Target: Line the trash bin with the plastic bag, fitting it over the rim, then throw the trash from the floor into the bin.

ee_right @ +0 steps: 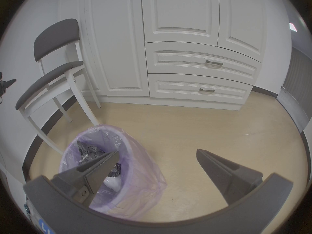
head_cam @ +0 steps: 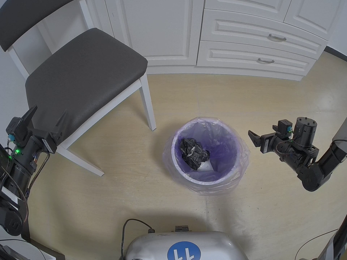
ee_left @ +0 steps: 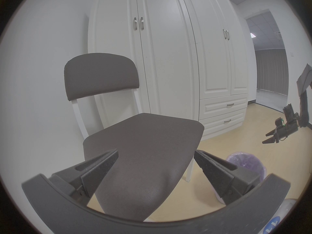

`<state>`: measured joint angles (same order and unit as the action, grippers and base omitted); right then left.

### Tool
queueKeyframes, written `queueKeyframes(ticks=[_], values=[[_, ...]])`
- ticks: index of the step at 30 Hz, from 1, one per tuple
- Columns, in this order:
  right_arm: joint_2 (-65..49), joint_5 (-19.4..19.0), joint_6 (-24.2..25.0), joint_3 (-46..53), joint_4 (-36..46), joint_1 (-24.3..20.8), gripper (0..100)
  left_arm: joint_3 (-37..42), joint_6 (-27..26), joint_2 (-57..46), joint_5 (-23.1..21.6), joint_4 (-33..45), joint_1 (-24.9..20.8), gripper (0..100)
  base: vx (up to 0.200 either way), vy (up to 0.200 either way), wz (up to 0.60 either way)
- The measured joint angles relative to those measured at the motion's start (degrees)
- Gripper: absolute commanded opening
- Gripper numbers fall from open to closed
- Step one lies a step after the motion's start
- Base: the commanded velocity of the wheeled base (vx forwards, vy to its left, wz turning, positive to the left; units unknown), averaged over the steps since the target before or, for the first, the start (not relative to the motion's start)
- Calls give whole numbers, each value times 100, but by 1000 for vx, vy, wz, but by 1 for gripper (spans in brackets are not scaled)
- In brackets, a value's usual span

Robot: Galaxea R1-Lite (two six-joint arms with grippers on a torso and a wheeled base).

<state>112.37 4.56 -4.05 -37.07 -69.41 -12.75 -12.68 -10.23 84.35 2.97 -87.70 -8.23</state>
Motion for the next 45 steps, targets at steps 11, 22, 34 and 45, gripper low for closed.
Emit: queueKeyframes(ticks=[11,22,34,45], values=[[-33,-7,-552,149,11,336,100,12,-356,261,22,2,11,100,0,0,0],[-444,178,-642,745,-323,529,100,50,-439,372,345,0,57,100,0,0,0],[-2348,367,195,1927,-879,716,100,234,-405,-1097,638,279,29,100,0,0,0],[-5137,393,425,2420,-243,769,100,41,-96,-3245,797,3165,38,100,0,0,0]])
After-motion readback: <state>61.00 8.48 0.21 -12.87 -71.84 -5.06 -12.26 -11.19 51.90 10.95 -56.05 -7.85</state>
